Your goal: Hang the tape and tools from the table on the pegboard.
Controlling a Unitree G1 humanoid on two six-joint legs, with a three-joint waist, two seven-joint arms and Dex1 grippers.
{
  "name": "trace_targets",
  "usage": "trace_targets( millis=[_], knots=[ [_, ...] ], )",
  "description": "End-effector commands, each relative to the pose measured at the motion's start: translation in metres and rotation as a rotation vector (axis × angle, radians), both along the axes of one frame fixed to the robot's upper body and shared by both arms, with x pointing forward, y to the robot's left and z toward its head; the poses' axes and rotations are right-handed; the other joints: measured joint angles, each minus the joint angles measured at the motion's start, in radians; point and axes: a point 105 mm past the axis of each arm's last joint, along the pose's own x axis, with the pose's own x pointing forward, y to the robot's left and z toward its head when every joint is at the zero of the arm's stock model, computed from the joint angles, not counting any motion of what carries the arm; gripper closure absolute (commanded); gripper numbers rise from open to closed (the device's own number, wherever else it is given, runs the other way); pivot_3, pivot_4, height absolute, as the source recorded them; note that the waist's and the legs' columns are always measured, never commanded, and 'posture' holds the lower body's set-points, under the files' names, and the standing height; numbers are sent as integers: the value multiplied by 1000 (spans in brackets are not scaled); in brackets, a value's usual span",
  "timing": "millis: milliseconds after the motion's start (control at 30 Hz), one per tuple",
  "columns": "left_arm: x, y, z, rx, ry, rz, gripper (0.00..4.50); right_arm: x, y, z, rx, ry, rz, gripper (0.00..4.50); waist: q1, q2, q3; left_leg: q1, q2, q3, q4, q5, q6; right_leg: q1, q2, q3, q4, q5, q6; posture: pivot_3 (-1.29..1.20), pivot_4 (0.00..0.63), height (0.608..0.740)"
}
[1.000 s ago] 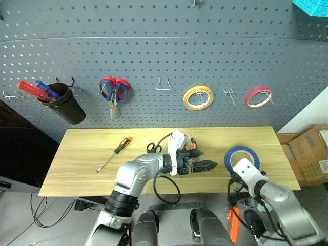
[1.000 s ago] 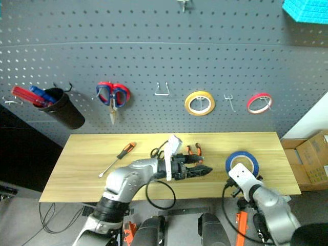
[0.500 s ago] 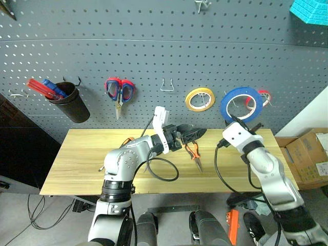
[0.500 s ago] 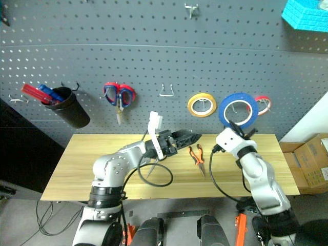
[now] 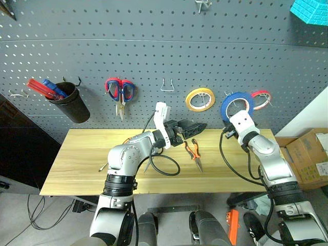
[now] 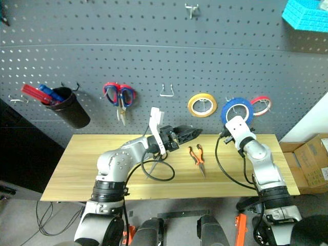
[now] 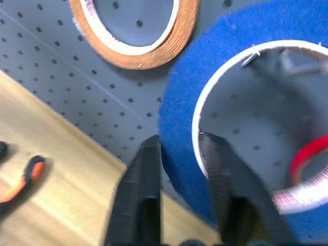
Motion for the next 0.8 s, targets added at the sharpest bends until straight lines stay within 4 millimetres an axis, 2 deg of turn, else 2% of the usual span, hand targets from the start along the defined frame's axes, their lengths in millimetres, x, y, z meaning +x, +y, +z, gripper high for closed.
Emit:
trace_targets(
  millis=[33, 100, 200, 300, 400, 433, 533, 600, 800],
  knots=[
    [-4, -3, 13, -24, -54, -14, 0, -4, 1, 13, 25, -54, -11, 1780, 0, 0, 0, 0, 0, 0, 0, 0, 0, 0, 0, 0, 0, 0, 0, -5, 111, 740],
    [-4, -1, 11, -15, -52, -5, 0, -10, 0, 8, 39, -47, -32, 1080, 0, 0, 0, 0, 0, 0, 0, 0, 0, 0, 0, 1, 0, 0, 0, -5, 113, 740],
    [0, 17, -2, 51, -40, 80, 0, -37, 9, -14, 82, 40, -34, 66, 1, 0, -2, 0, 0, 0, -1, 0, 0, 0, 0, 0, 0, 0, 0, -7, 128, 740],
    [-2, 35, -19, 149, -44, 136, 0, -62, 17, -36, 164, 183, -62, 24, -2, 1, -2, 0, 0, 0, -3, 0, 0, -1, 0, 1, 0, -1, 0, 1, 150, 740],
    [-13, 48, -47, 213, 26, 164, 0, -77, 41, -56, 255, 393, -83, 24, -8, 1, -2, 2, 1, 1, -3, 0, 0, -1, 0, 2, 1, -1, -1, -2, 165, 740],
    [-19, 49, -53, 217, 44, 162, 0, -79, 47, -59, 283, 445, -95, 24, -7, 1, -1, 3, 1, 1, -2, 0, 0, -1, 0, 3, 2, 0, -2, -1, 190, 740],
    [-32, 70, -81, 276, 111, 246, 0, -64, 73, -68, 349, 601, -128, 24, -7, 0, 3, 3, 2, -1, 0, 1, 1, -1, 0, 1, 2, -2, -9, 23, 226, 740],
    [-36, 79, -91, 300, 139, 289, 0, -55, 82, -70, 356, 660, -147, 24, -2, 1, 13, 5, 4, -2, 0, 1, 1, -1, 1, 1, 1, 0, -14, 42, 249, 740],
    [-47, 83, -99, 337, 154, 321, 0, -36, 96, -73, 343, 738, -176, 24, 28, 10, 38, 1, 7, -3, -1, 2, 4, -2, 1, -2, 1, 0, -14, 74, 289, 740]
  ],
)
